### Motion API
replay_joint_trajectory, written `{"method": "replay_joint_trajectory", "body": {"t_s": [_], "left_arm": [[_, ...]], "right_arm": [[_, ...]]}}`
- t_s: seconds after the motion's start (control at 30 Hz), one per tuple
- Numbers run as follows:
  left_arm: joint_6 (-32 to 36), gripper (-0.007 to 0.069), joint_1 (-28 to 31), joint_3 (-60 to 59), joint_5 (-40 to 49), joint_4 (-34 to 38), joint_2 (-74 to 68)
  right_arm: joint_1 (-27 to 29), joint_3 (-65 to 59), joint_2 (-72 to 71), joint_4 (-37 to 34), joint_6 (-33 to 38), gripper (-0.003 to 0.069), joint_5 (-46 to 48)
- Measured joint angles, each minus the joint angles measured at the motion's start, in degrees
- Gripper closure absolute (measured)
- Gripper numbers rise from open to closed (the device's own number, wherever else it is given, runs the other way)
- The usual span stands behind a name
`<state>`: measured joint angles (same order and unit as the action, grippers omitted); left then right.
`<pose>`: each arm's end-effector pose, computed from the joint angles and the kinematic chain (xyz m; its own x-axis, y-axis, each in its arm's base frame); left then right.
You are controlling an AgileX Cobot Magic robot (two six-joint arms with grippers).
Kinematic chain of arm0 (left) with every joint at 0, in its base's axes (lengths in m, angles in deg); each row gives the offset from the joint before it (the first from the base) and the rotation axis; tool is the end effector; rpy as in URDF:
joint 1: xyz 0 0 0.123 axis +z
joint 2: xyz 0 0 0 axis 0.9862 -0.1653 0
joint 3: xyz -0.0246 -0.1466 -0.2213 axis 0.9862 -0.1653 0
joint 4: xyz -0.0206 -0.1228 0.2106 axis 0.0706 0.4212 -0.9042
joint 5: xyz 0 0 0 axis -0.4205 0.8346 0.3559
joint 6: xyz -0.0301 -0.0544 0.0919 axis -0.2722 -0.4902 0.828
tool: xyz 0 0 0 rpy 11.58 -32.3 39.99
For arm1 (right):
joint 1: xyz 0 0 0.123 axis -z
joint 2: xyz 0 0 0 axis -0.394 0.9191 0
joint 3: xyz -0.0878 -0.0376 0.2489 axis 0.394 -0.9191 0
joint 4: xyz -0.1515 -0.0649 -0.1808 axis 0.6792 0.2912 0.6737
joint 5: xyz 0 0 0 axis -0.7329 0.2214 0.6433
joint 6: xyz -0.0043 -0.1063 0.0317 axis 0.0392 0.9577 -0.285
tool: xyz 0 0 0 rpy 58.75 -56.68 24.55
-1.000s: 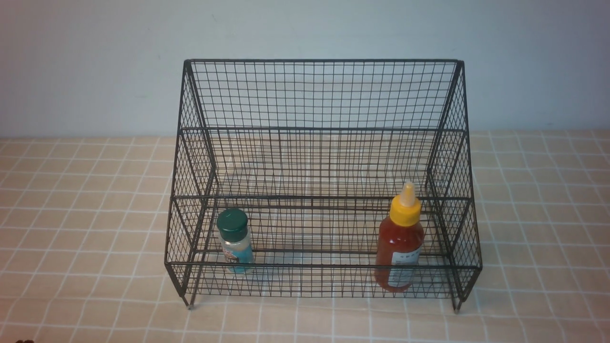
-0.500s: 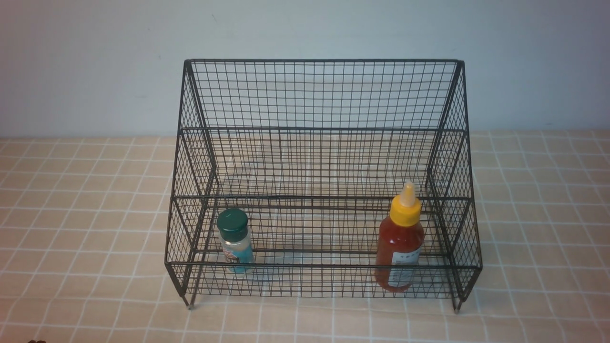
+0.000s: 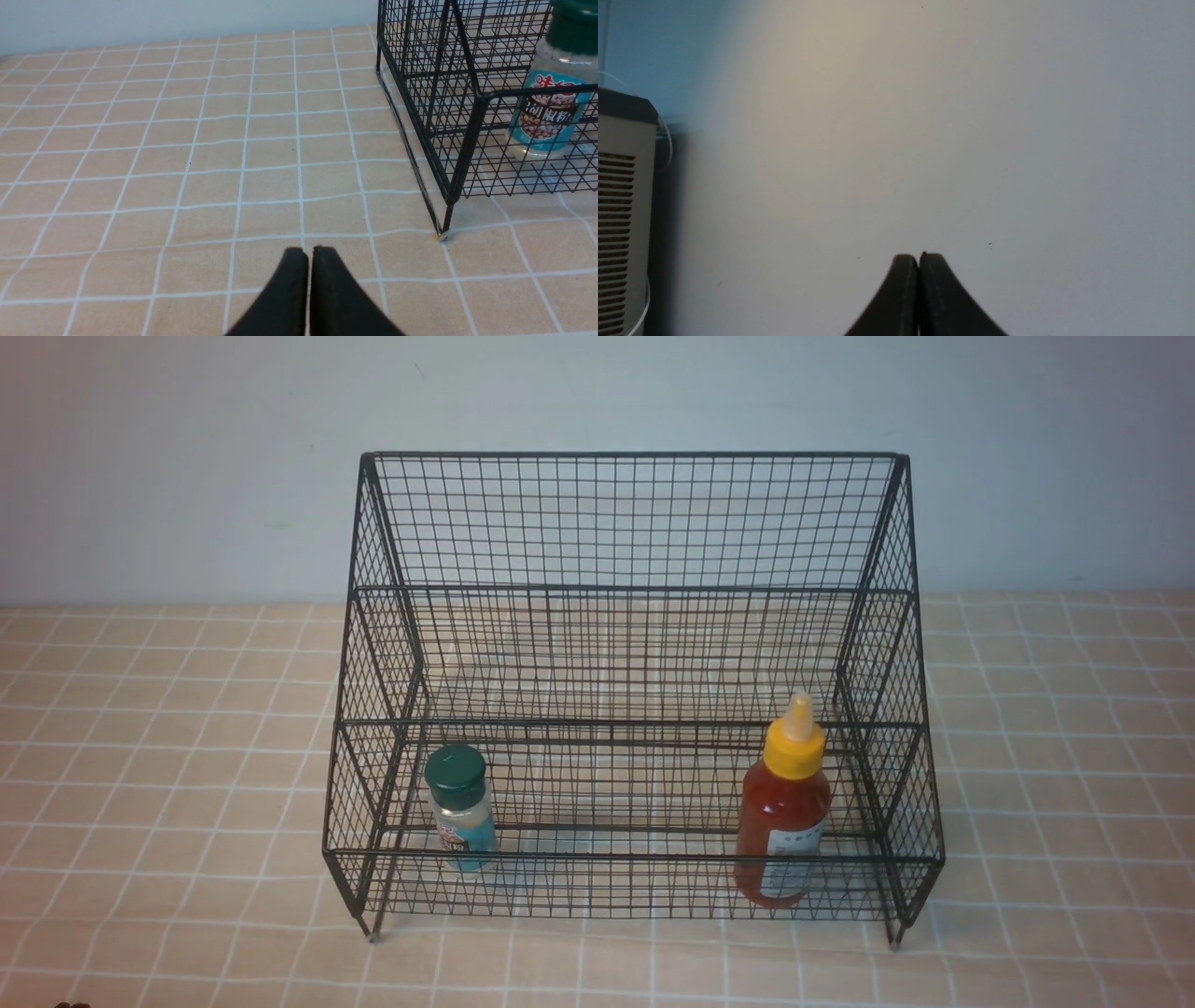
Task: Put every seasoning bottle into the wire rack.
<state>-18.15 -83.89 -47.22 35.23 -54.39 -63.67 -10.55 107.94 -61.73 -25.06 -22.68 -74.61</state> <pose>0.0822 -0.0064 0.1652 -0.3035 0.0483 -0.9516 0.0816 0.9964 0.0246 0.0309 0.0087 0.3513 0.3452 0.2385 -0.9077 -0.4881 0.8717 0.0434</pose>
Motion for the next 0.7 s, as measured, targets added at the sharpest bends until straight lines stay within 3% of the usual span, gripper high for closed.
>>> {"method": "replay_joint_trajectory", "body": {"t_s": [0.23, 0.33, 0.5, 0.7], "left_arm": [[0.0, 0.0631, 0.0, 0.0, 0.0, 0.0, 0.0], [0.0, 0.0631, 0.0, 0.0, 0.0, 0.0, 0.0], [0.0, 0.0631, 0.0, 0.0, 0.0, 0.0, 0.0], [0.0, 0.0631, 0.0, 0.0, 0.0, 0.0, 0.0]], "right_arm": [[0.0, 0.0, 0.0, -1.1, 1.2, 0.0671, -1.8], [0.0, 0.0, 0.0, -8.0, 7.9, 0.0671, -4.5], [0.0, 0.0, 0.0, -24.9, 26.0, 0.0671, -4.2], [0.0, 0.0, 0.0, -33.8, 35.1, 0.0671, 1.3]]}}
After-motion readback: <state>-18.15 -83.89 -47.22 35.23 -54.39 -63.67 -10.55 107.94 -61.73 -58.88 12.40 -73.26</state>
